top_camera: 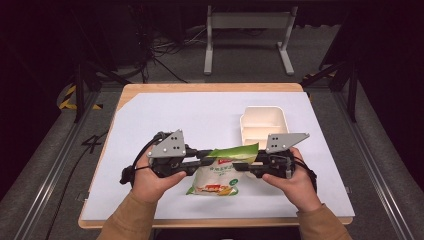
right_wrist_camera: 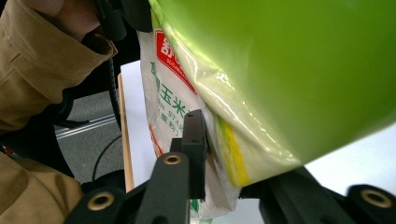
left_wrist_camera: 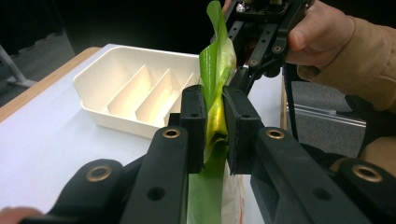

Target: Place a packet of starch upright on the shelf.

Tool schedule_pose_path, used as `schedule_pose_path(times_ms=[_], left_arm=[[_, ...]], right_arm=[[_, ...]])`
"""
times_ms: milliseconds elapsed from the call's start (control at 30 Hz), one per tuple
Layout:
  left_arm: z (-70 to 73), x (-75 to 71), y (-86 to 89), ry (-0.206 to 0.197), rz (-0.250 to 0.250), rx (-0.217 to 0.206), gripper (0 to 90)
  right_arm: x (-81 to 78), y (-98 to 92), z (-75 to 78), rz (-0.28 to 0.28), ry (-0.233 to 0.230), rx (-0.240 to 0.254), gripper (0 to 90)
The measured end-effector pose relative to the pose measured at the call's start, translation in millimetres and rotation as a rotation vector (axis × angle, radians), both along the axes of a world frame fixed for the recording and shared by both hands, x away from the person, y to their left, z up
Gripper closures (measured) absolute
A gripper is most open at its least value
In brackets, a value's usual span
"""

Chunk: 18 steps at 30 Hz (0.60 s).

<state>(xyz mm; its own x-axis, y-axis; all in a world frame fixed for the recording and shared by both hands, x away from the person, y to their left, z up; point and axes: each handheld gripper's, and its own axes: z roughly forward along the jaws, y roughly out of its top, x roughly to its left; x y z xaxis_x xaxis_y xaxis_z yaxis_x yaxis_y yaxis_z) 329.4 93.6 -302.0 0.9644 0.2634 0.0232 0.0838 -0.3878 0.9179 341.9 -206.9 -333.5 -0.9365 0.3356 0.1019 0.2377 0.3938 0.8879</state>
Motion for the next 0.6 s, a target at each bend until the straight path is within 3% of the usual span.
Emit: schedule_pose_path(times_ms=[300,600], left_arm=[[-1.3,1.4,0.7,-0.015,0.031,0.01,79.6],[-3.1,3.9,6.6,-0.003,0.038,-0.015,78.6]], right_arm=[[0.4,1.5,2.5,-0.009,-0.031,-0.012,84.9],[0.2,4.2,10.2,-0.006,-0.055,-0.04,85.7]])
